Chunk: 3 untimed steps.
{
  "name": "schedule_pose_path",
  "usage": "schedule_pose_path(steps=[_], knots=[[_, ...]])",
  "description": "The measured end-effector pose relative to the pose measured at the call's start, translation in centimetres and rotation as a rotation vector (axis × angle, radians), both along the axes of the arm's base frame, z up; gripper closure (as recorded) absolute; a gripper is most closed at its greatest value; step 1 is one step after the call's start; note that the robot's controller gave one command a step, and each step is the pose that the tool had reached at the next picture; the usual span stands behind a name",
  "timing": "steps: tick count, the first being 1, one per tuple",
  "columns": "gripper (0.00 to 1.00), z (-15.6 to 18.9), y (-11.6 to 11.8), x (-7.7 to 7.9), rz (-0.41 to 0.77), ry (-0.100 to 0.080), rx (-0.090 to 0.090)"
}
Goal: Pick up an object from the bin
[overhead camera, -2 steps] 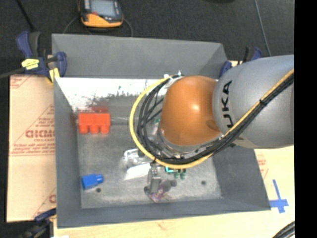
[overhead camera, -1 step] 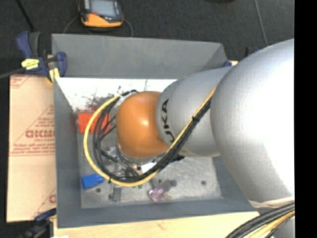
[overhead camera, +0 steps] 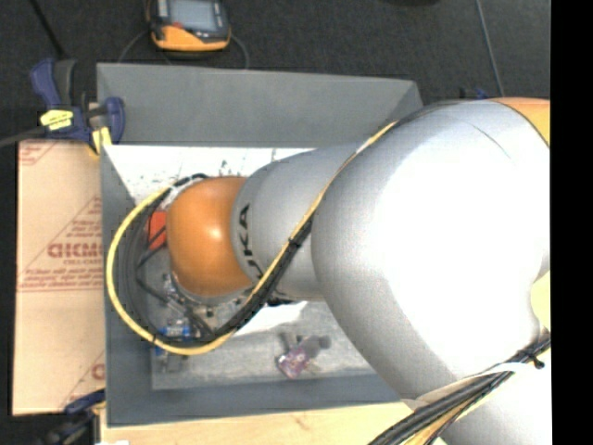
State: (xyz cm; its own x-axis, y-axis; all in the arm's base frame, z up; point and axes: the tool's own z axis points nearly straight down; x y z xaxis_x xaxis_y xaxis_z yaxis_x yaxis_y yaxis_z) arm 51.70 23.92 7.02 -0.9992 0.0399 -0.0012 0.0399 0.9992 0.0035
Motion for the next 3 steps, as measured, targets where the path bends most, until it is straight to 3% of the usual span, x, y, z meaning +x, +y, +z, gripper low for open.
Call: schedule_pose_path(steps=[1,2,3], knots=[[1.00,0.3,-0.2,0.1,-0.006,-0.002,0.000],[1.00,8.9,-1.7,1.3,0.001,-0.009,0.001],[1.00,18.0,-1.5,2.5,-0.003,-0.010,0.002]])
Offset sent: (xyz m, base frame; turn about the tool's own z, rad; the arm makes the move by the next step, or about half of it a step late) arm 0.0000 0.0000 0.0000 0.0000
